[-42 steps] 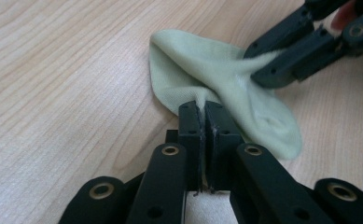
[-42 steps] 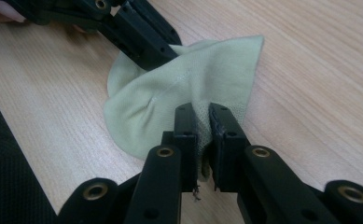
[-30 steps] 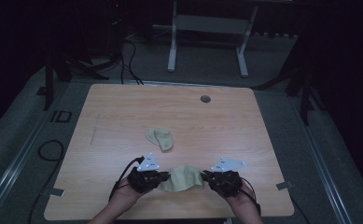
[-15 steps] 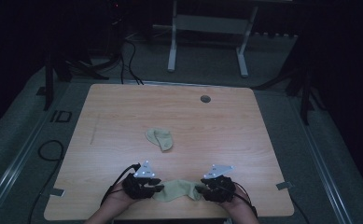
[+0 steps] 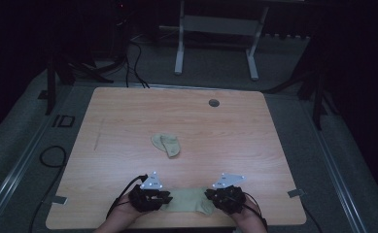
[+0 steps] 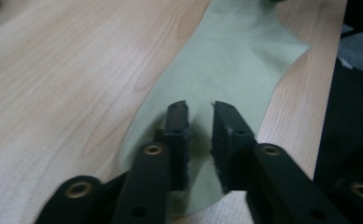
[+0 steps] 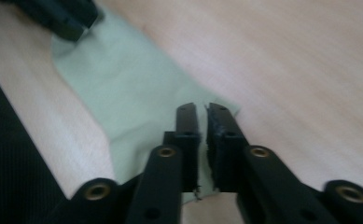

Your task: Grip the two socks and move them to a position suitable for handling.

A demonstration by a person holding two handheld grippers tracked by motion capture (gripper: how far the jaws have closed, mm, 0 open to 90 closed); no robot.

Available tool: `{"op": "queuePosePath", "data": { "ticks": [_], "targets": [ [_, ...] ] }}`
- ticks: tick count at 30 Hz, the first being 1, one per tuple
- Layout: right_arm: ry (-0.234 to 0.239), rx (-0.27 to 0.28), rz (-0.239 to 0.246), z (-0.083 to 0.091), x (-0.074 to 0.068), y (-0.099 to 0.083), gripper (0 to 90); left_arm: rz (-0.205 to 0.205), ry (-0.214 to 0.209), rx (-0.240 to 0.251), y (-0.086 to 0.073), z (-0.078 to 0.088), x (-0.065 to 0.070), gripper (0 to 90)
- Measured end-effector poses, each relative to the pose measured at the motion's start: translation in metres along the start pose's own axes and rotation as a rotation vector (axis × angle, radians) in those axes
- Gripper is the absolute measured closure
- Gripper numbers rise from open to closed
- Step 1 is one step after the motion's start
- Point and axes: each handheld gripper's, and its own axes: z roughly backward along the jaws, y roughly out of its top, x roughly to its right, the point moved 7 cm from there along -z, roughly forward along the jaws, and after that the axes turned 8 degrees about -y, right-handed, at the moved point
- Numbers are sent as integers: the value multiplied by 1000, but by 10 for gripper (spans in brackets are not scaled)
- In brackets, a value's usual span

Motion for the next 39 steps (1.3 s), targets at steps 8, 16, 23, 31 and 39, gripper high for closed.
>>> {"op": "queuePosePath", "data": {
  "ticks": [8, 16, 23, 31, 39],
  "targets": [
    [-19, -41, -13, -15, 13, -13, 822, 16, 18, -13, -2, -4, -7, 790],
    [-39, -40, -13, -23, 34, -4, 781, 25, 24, 14, 9, -11, -18, 805],
    [-34, -40, -21, -26, 45, -2, 782, 25, 32, 22, 15, -15, -26, 794],
    [-30, -28, -31, -23, 41, -7, 773, 23, 25, 23, 12, -13, -23, 793],
    [7, -29, -5, -19, 34, -5, 742, 15, -5, 30, 11, -11, -19, 734]
  ]
}}
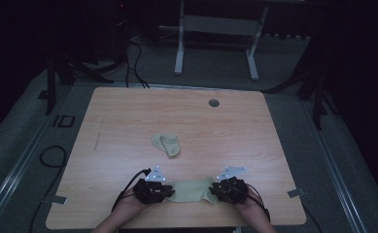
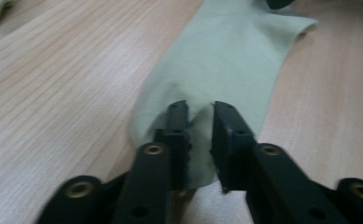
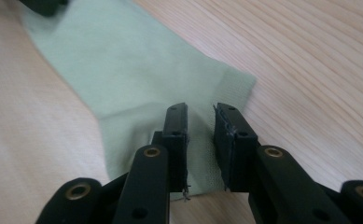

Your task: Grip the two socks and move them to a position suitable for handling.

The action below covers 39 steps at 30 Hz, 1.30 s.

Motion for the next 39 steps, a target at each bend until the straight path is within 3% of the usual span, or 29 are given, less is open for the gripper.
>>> {"op": "queuePosePath", "data": {
  "ticks": [2, 6, 9, 11, 12, 15, 20, 25, 26, 28, 31, 39],
  "targets": [
    [14, 16, 16, 4, -4, 5, 721, 5, -20, 30, 2, 6, 3, 683],
    [15, 55, 43, 12, -7, 23, 663, 7, 9, 97, 7, 27, 4, 557],
    [1, 84, 62, 16, -5, 43, 621, 11, 45, 145, 5, 43, 0, 532],
    [-1, 91, 71, 15, -3, 54, 607, 17, 57, 151, 3, 46, -2, 523],
    [-6, 96, 73, 13, -2, 61, 602, 23, 89, 155, -4, 52, -7, 522],
    [-6, 101, 71, 6, 2, 78, 597, 41, 100, 172, -12, 58, -12, 511],
    [4, 111, 76, -11, 4, 112, 564, 67, 117, 189, -23, 65, -18, 465],
    [7, 121, 89, -32, 1, 147, 548, 67, 143, 183, -26, 65, -22, 464],
    [7, 121, 89, -32, 1, 147, 548, 67, 143, 183, -26, 65, -22, 464],
    [4, 120, 89, -48, -1, 168, 508, 71, 145, 181, -28, 64, -23, 464],
    [2, 119, 90, -68, -3, 184, 479, 73, 151, 184, -29, 65, -25, 464],
    [-28, 57, 64, -118, -3, 200, 465, 84, 151, 205, -30, 68, -27, 464]
  ]
}}
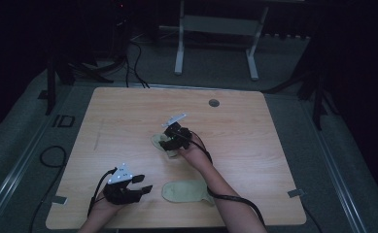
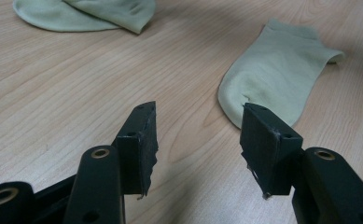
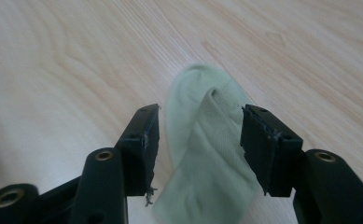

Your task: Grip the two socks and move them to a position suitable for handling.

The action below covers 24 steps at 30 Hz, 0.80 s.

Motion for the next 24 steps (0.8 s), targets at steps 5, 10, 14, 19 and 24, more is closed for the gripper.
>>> {"op": "queuePosePath", "data": {
  "ticks": [5, 10, 14, 19, 24],
  "targets": [
    [-48, -55, 2, -26, 5, -4, 466, 6, 2, -2, -2, 0, -2, 464],
    [-55, -86, 21, -38, 3, -11, 506, 2, 0, -2, -1, 0, -2, 463],
    [-56, -67, 11, -38, 2, -11, 671, 2, 0, 2, -1, 1, -3, 463],
    [-80, -69, 48, -38, -1, -10, 786, 3, -2, 2, -1, 1, -2, 463],
    [-71, -75, 64, -31, 1, -9, 800, 4, -10, 2, -1, 0, -2, 452]
  ]
}}
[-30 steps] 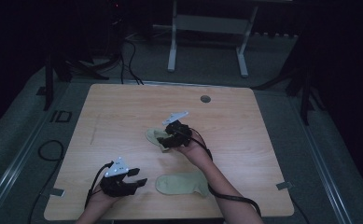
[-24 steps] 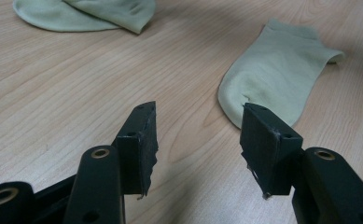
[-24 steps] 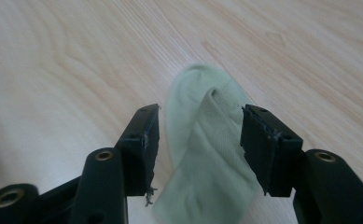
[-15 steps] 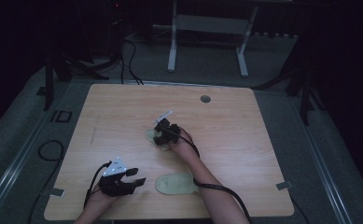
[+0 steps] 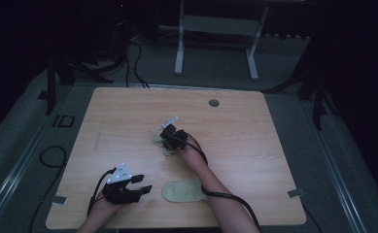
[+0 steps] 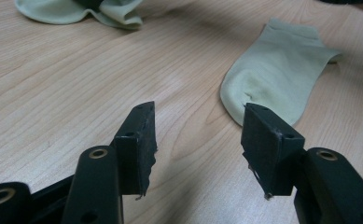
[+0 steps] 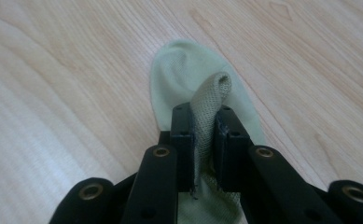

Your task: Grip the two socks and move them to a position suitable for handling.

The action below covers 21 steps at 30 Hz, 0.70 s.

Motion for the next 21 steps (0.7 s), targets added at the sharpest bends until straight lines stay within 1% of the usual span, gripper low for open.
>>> {"op": "queuePosePath", "data": {
  "ticks": [1, 4, 5, 7, 9, 11, 16, 21],
  "targets": [
    [11, 5, -4, 3, 0, 0, 801, 1, 0, 1, 0, 0, 0, 452],
    [19, 11, 7, 11, 1, 1, 801, 0, 2, 2, 1, 0, 0, 452],
    [21, 19, 17, 16, 2, 2, 800, -1, 2, 2, 1, 0, 0, 452],
    [24, 30, 21, 24, 2, 3, 800, -2, 2, 1, 1, 0, 0, 452],
    [35, 46, 19, 33, 2, 4, 800, -1, 2, 2, 1, -1, 0, 451],
    [48, 62, 32, 43, 3, 4, 800, -3, 1, -1, 1, -1, 0, 452],
    [60, 80, 51, 63, 6, -2, 801, -3, -2, 3, 1, -3, 1, 451],
    [61, 109, 48, 84, 13, -12, 800, 5, -4, 12, 2, -3, 1, 451]
  ]
}}
